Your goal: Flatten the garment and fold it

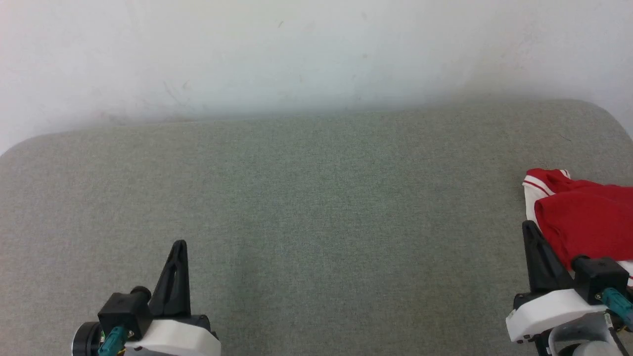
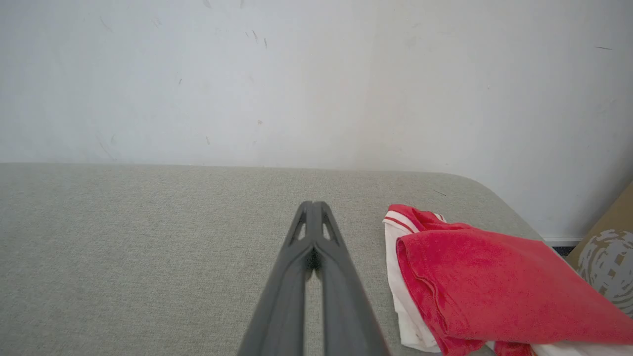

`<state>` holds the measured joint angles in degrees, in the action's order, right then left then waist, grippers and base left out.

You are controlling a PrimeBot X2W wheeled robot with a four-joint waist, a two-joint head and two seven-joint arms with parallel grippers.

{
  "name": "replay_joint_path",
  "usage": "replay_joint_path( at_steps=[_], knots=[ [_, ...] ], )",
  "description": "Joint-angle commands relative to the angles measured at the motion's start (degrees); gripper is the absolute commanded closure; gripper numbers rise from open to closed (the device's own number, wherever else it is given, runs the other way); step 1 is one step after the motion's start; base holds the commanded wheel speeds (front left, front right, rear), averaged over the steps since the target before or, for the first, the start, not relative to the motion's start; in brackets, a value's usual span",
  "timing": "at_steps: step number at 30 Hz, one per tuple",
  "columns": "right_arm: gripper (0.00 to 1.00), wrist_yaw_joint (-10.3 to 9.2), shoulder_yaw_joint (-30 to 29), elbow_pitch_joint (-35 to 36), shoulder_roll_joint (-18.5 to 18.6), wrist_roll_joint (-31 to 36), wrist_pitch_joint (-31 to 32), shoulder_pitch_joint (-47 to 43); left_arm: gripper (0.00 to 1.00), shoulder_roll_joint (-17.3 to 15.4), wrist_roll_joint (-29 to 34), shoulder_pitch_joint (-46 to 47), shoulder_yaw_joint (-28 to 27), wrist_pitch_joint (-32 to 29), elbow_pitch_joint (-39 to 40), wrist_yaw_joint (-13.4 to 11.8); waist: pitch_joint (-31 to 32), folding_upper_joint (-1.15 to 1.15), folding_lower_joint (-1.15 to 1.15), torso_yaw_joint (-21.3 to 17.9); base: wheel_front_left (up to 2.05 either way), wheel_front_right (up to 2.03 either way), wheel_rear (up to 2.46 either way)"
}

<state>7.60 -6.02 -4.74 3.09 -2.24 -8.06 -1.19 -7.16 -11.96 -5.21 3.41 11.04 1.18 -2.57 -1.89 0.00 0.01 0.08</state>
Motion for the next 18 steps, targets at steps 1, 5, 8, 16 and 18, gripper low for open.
replay_joint_path(
  at_steps=[1, 5, 8, 16, 18],
  knots=[
    [1.0, -0.03, 0.2, 0.29, -0.06, 0.33, 0.28, 0.32, 1.0, 0.35, 0.91, 0.81, -0.42, -0.31, -0.16, 0.37, 0.01, 0.0, 0.0, 0.0, 0.0, 0.0, 0.0],
    [1.0, -0.03, 0.46, 0.48, -0.06, 0.42, 0.62, 0.36, 1.0, 0.52, 1.39, 1.0, -0.55, -0.78, -0.2, 0.46, 0.1, 0.0, 0.0, 0.0, 0.0, 0.0, 0.0],
    [1.0, -0.04, 0.65, 0.63, -0.07, 0.48, 0.88, 0.38, 1.0, 0.65, 1.75, 1.15, -0.65, -1.12, -0.23, 0.53, 0.16, 0.0, 0.0, -0.01, 0.0, 0.0, 0.0],
    [1.0, -0.04, 1.15, 1.02, -0.08, 0.64, 1.55, 0.46, 1.0, 0.99, 2.72, 1.53, -0.91, -2.06, -0.32, 0.72, 0.32, 0.0, 0.0, -0.01, 0.0, 0.0, 0.0],
    [1.0, -0.04, 1.28, 1.11, -0.09, 0.69, 1.72, 0.48, 1.0, 1.08, 2.96, 1.63, -0.98, -2.3, -0.35, 0.77, 0.36, 0.0, 0.0, -0.01, 0.0, 0.0, 0.0]
  ],
)
